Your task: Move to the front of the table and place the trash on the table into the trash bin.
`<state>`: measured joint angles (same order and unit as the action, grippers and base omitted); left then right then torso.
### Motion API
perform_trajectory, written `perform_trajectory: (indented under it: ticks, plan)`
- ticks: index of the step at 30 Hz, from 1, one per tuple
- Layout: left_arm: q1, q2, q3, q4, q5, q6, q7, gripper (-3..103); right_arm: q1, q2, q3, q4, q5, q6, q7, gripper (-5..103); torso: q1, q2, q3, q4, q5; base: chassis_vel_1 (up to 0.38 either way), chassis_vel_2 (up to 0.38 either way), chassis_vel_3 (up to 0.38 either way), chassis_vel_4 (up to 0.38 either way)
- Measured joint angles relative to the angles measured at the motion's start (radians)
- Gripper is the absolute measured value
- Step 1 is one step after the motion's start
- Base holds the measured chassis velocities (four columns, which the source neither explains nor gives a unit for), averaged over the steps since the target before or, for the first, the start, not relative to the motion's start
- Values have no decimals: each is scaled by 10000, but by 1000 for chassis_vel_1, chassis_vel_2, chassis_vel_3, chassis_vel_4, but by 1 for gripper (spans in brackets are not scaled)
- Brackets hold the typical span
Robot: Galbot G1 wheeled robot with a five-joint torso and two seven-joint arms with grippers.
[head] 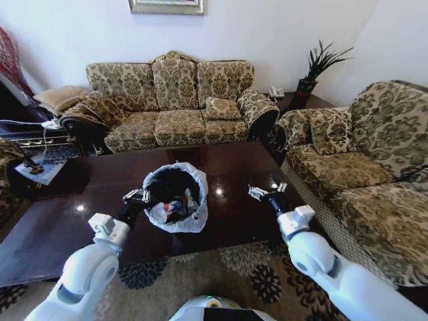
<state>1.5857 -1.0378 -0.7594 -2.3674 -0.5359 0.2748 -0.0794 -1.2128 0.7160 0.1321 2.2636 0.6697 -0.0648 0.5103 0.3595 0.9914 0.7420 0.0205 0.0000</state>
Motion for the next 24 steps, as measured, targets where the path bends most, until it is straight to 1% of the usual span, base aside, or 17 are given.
perform_trajectory:
  ticks: [3,6,15,17,20,24]
  plan:
    - [-17,23,0,0,-28,-9,0,3,-221,35,99,10,-156,78,-26,100,-12,-21,-9,-5,0,104,-45,-62,126]
    - [0,2,-6,-7,-37,-27,1,3,-271,16,155,40,-175,93,-31,100,-27,-49,-23,-5,0,135,-75,-66,152]
    - [183,-164,-36,-65,15,-260,0,3,-204,-67,132,126,-138,114,-57,100,-74,-158,-90,1,-1,163,-23,-20,169]
    - [189,-174,-16,-69,118,-376,-26,3,-183,-52,71,135,-166,140,-93,100,-76,-164,-95,4,0,107,24,17,125]
    - [192,-176,6,-69,188,-392,-27,3,-175,-51,42,145,-218,113,-111,100,-76,-167,-97,5,-1,65,19,44,85]
    - [195,-189,70,-93,221,-393,-14,3,-177,-56,-51,170,-369,-18,-115,100,-72,-169,-95,-3,0,0,0,0,0]
